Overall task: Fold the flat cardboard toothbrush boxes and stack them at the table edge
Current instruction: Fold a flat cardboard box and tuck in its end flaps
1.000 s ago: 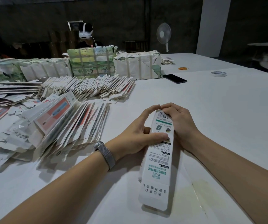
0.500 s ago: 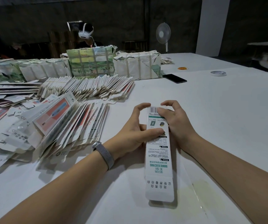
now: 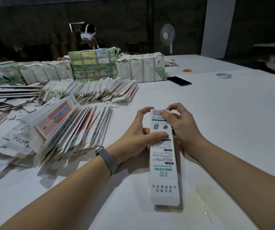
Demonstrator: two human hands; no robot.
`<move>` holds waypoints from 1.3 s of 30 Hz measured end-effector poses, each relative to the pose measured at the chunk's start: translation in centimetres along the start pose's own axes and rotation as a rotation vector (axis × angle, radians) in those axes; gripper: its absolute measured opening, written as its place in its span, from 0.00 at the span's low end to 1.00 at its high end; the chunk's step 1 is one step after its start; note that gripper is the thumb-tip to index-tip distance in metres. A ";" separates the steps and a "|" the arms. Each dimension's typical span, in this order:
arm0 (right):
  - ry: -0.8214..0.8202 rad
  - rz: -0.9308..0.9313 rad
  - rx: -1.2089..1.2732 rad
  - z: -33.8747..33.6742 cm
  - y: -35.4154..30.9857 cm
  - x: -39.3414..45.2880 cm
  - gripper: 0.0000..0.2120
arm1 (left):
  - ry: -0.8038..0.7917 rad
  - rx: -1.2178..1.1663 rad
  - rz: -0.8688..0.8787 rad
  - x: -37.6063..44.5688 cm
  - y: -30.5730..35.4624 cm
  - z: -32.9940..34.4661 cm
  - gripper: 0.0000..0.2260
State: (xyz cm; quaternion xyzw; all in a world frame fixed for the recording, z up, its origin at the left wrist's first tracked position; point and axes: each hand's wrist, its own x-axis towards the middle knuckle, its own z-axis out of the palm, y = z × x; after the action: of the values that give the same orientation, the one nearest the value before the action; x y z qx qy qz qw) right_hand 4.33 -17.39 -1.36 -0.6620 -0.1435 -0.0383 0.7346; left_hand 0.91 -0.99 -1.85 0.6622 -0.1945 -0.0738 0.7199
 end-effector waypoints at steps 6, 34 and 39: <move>0.008 -0.007 -0.012 0.1 0.2 0.0 0.07 | -0.001 0.011 0.003 0.0 0.1 -0.2 0.29; -0.209 -0.140 -0.293 -1.2 -1.9 -0.2 0.10 | 0.382 -0.046 0.107 0.1 -0.6 -0.4 0.28; -0.300 -0.298 -0.894 -1.1 -1.8 -1.4 0.33 | 0.425 -0.098 0.110 0.4 -0.7 -0.7 0.24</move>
State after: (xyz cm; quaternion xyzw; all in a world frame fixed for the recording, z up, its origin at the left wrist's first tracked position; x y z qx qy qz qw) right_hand 2.76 -18.86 -0.12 -0.8829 -0.3103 -0.1049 0.3364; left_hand 1.64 -0.60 -2.51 0.6154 -0.0703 0.0973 0.7791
